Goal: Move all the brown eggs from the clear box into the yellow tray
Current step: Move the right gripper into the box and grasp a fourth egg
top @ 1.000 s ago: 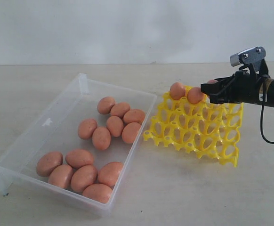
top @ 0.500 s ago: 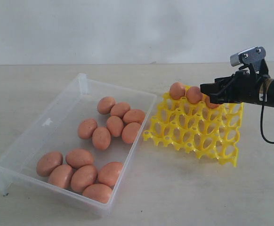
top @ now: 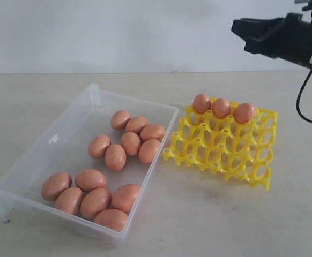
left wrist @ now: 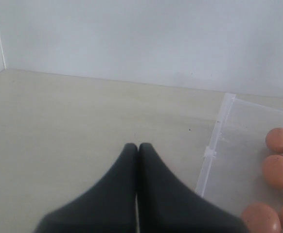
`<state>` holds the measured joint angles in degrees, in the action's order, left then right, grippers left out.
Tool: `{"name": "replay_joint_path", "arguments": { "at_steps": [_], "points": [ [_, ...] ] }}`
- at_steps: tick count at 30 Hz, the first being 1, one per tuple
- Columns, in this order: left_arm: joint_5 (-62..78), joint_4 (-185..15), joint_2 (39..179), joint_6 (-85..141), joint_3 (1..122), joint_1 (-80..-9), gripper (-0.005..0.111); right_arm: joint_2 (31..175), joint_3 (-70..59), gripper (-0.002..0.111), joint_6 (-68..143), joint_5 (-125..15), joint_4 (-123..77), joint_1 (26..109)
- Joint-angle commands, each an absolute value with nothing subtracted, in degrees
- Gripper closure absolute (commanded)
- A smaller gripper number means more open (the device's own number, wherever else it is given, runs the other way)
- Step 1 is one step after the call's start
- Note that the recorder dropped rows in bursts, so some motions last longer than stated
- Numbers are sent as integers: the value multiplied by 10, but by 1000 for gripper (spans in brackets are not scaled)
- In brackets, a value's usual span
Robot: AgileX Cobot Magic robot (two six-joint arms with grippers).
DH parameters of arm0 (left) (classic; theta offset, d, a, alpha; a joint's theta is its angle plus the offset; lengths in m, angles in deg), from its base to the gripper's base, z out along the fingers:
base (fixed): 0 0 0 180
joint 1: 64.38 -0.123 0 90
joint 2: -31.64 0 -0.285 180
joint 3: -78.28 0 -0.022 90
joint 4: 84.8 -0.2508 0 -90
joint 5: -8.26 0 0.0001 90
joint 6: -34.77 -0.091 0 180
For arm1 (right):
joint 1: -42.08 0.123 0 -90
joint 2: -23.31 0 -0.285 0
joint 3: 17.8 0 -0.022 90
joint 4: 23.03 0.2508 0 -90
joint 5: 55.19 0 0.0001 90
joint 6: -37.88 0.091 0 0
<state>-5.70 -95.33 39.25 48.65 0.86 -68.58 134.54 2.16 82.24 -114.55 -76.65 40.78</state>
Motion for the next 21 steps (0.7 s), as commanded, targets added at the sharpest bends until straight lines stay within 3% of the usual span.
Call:
{"name": "replay_joint_path", "arguments": {
  "at_steps": [1, 4, 7, 8, 10, 12, 15, 18, 21],
  "points": [
    [-52, -952, 394, 483, 11, -683, 111, 1265, 21, 108, 805, -1068, -822, 487],
    [-52, -952, 394, 483, 11, -683, 111, 1223, 21, 108, 766, -913, -876, 578],
    [-52, -952, 394, 483, 11, -683, 111, 1210, 15, 108, 691, -649, -894, 686],
    [-52, -952, 394, 483, 11, -683, 111, 1216, 1, 108, 682, -502, -893, 730],
    [-52, -952, 394, 483, 11, -683, 111, 1234, -24, 108, 685, -323, -889, 777],
    [-52, -952, 394, 483, 11, -683, 111, 1254, -61, 109, 667, -228, -835, 796],
    [-52, -952, 394, 483, 11, -683, 111, 1268, -130, 109, 515, -183, -600, 798],
    [-52, -952, 394, 483, 11, -683, 111, 1294, -243, 109, 270, -72, -213, 798],
    [-52, -952, 394, 483, 11, -683, 111, 1339, -323, 109, 209, -5, -43, 798]
  ]
}}
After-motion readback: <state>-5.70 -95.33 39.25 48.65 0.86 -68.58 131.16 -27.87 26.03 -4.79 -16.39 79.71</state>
